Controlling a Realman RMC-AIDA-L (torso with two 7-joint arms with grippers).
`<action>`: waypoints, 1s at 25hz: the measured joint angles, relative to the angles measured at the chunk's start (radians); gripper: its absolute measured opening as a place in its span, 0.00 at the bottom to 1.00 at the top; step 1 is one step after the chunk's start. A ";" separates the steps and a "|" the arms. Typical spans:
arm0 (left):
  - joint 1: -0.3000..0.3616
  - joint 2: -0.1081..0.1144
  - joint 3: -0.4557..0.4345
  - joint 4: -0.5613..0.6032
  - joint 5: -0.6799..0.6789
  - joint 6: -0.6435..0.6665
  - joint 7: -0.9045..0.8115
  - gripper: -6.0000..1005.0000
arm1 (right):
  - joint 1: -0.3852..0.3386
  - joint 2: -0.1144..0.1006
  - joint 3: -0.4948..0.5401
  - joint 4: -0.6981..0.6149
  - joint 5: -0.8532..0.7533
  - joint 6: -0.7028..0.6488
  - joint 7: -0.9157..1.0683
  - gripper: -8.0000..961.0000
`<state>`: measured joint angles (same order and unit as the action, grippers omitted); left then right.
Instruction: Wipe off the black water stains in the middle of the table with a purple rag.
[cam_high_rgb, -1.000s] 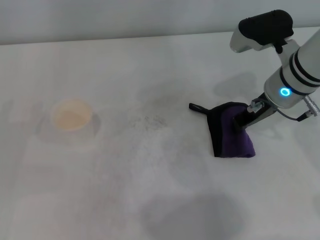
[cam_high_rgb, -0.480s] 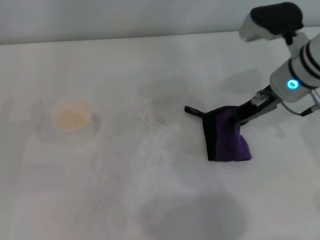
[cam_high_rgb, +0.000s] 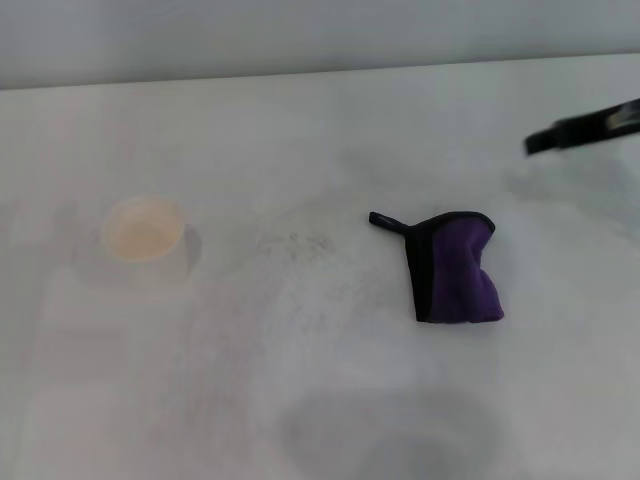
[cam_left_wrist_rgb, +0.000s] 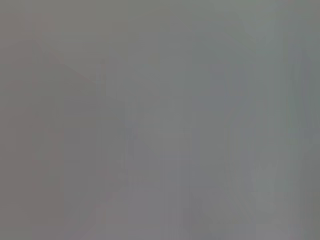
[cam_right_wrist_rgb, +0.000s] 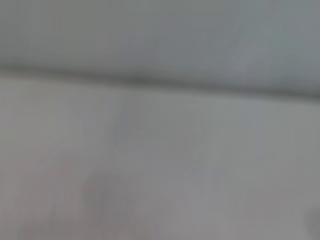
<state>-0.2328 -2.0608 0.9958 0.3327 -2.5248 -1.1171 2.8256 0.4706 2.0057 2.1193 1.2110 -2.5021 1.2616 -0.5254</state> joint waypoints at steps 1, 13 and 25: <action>-0.001 -0.001 0.000 0.003 0.000 0.009 0.000 0.88 | -0.016 0.000 0.045 -0.008 0.045 -0.020 -0.057 0.42; -0.005 -0.016 0.000 -0.003 -0.003 0.018 0.000 0.88 | -0.111 -0.075 0.446 -0.435 0.824 -0.056 -0.990 0.42; -0.030 -0.024 0.000 -0.122 -0.189 -0.048 0.000 0.88 | -0.235 -0.006 0.446 -0.840 1.573 -0.035 -1.942 0.42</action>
<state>-0.2626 -2.0846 0.9956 0.2103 -2.7135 -1.1649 2.8256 0.2351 1.9992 2.5655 0.3714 -0.9294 1.2270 -2.4675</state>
